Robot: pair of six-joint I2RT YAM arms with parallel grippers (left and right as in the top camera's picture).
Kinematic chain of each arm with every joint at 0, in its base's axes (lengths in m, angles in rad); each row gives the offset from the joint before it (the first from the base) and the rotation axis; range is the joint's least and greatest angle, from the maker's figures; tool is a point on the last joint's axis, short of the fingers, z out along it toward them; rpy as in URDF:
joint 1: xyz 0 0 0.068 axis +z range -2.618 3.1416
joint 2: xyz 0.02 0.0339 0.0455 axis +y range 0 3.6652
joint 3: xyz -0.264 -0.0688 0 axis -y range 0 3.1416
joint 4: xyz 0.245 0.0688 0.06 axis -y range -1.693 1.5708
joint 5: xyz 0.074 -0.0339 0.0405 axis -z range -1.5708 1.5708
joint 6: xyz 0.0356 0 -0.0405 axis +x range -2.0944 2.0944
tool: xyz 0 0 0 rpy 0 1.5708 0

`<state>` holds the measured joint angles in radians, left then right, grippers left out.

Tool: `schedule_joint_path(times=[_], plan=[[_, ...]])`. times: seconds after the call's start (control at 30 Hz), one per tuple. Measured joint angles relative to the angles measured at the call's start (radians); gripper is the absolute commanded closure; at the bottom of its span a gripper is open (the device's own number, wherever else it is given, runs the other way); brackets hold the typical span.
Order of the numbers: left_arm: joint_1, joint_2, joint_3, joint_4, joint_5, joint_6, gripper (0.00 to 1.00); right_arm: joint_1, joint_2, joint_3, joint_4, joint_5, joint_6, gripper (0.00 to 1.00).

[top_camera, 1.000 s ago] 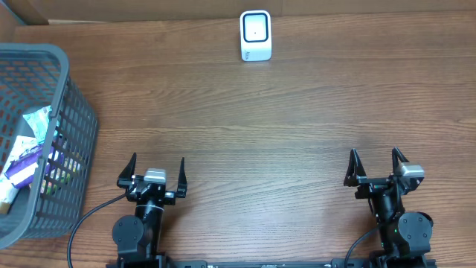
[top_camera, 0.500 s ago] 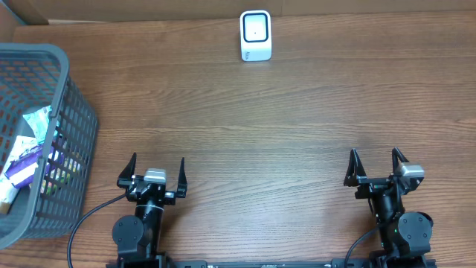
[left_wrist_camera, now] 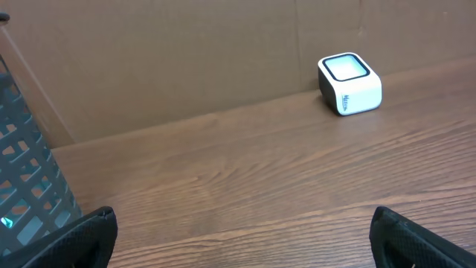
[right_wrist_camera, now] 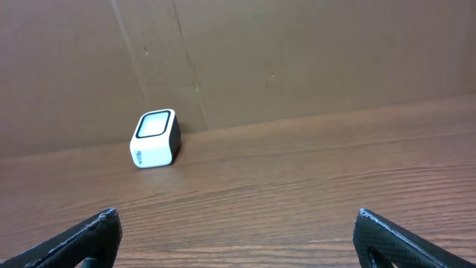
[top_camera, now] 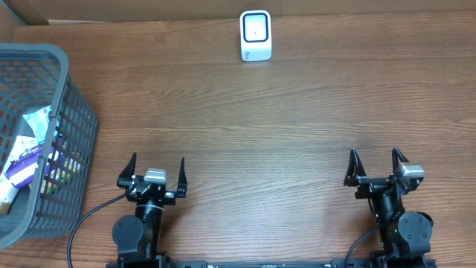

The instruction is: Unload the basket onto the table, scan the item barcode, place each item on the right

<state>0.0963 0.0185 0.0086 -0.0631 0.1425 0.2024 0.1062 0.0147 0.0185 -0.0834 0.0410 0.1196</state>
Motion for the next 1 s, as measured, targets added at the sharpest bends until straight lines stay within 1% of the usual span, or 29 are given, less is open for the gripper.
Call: schedule_joint_path(times=[1.0], plan=[[0.0, 0.0, 0.0, -0.001, -0.012, 0.0, 0.0, 0.0, 0.0, 0.0, 0.0, 0.0, 0.0, 0.0]])
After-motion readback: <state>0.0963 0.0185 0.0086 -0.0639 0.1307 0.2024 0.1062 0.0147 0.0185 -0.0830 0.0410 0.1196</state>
